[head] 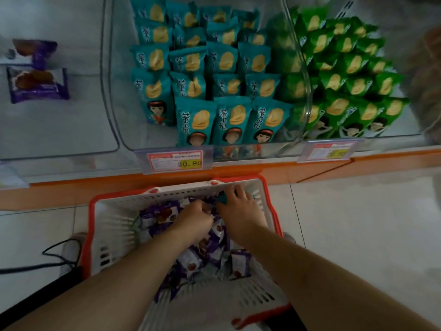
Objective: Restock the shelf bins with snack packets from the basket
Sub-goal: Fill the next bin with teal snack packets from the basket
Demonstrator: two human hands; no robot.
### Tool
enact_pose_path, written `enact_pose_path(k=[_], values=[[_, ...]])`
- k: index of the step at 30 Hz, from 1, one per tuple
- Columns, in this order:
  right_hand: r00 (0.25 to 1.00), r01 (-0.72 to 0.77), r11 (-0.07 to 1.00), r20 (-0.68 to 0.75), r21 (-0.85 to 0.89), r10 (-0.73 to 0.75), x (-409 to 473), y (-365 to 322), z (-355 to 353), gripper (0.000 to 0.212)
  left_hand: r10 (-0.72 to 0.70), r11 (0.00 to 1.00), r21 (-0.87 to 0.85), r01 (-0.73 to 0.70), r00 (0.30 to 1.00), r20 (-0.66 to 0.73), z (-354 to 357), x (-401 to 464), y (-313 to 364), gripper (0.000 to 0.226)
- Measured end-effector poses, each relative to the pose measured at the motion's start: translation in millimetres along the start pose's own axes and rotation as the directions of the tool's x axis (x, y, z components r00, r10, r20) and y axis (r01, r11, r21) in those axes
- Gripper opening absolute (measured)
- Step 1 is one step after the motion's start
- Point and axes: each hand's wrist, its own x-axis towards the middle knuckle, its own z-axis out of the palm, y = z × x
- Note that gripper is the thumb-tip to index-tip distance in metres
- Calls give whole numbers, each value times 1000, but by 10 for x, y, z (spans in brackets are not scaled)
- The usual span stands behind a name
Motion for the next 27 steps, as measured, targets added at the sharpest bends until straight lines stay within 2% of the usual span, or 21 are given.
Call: enact_pose_path(k=[3,4,6,9,12,15,17,18,21,22,25,27], values=[[997,39,993,-70,108,-32,-131,36,-286,65,55,998,-7,-56,997,-61,-158,-238,54,16],[997,35,979,-78,200,-20,-163,38,-354,63,73,997,-17,-74,995,-63,-222,-330,77,15],[992,30,904,-126,426,27,-272,30,-533,44,106,994,-30,-108,992,-75,-367,-533,121,18],[990,5,705,-102,709,95,-516,12,-920,31,212,977,-6,-212,976,-51,-614,-951,233,25],[986,94,459,-147,883,81,-877,4,-1457,29,354,931,-80,-357,934,-39,-907,-1500,350,38],[967,235,189,-249,953,51,-1237,-66,-1973,35,467,861,-221,-458,884,-12,-1120,-1968,377,56],[962,268,82,-271,960,32,-1377,-131,-2223,48,550,801,-229,-552,831,-79,-1190,-2192,404,55],[959,277,98,-281,956,39,-1411,-159,-2319,51,585,776,-191,-601,799,-140,-1212,-2254,432,55],[914,312,348,-380,884,144,-1395,-215,-2559,45,645,719,-68,-692,701,-305,-1259,-2336,512,54],[888,327,400,-423,856,181,-1353,-227,-2628,41,652,705,-41,-708,670,-355,-1277,-2329,528,51],[800,349,472,-519,810,300,-1137,-285,-2808,37,591,720,3,-694,611,-526,-1386,-2282,573,40],[770,315,552,-548,772,327,-898,-343,-2866,42,519,762,23,-647,588,-620,-1514,-2199,585,36]])
